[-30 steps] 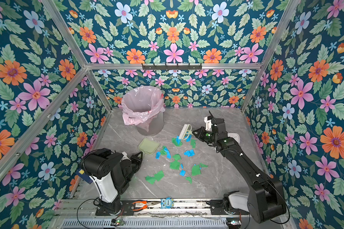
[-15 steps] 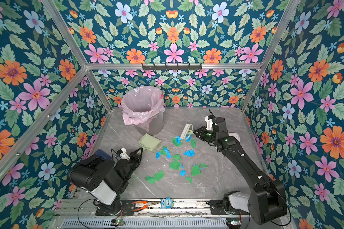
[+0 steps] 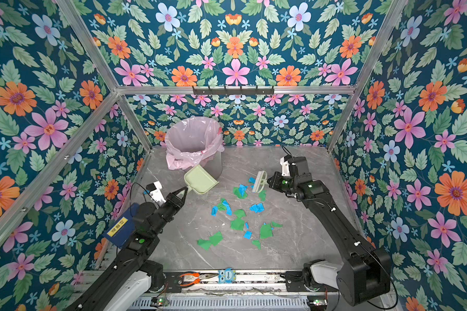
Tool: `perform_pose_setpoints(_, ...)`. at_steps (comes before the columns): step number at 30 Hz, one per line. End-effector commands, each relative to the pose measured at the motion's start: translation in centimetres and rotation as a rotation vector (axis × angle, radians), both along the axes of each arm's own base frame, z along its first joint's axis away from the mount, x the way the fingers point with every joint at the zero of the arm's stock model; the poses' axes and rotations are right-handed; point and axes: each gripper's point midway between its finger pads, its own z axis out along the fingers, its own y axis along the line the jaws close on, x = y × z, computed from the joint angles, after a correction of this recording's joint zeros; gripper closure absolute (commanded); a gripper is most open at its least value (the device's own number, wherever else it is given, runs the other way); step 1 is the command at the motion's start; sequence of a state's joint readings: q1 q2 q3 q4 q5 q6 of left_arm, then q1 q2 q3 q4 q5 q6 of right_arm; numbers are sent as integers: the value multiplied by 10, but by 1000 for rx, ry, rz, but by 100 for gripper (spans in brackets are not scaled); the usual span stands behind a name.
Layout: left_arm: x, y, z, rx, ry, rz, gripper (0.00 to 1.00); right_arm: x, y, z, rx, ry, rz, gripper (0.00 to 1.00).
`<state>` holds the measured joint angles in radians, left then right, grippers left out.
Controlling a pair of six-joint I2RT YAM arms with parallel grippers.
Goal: Sweep away the paper scraps from the table
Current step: 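Lift the dustpan with the left gripper and set it beside the scraps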
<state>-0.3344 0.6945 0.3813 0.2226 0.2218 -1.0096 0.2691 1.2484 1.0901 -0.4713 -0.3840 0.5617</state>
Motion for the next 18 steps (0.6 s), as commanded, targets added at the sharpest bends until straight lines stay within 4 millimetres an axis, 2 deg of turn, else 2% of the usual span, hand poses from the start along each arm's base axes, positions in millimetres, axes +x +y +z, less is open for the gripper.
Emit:
perform_pose_setpoints(1,-28,-14,-41,90,216,-147,100,-20,7,-1,-20,28,81,100)
perform_pose_setpoints(4,-28,-27,-18,78,205,-223,100,-37,12,-3,-60,47,128,100)
perform_pose_setpoints(8,-34,-32,-11,150,279,-288,100,-61,26,-4,-101,68,203,100)
perform_pose_setpoints(10,-35,-27,-3,196,288,-290,100,-78,39,-7,-126,78,277,100)
perform_pose_setpoints(14,-37,-23,-8,222,318,-303,100,-109,69,-18,-155,126,423,100)
perform_pose_setpoints(18,-36,-12,-11,200,314,-255,100,-142,109,-29,-131,174,588,100)
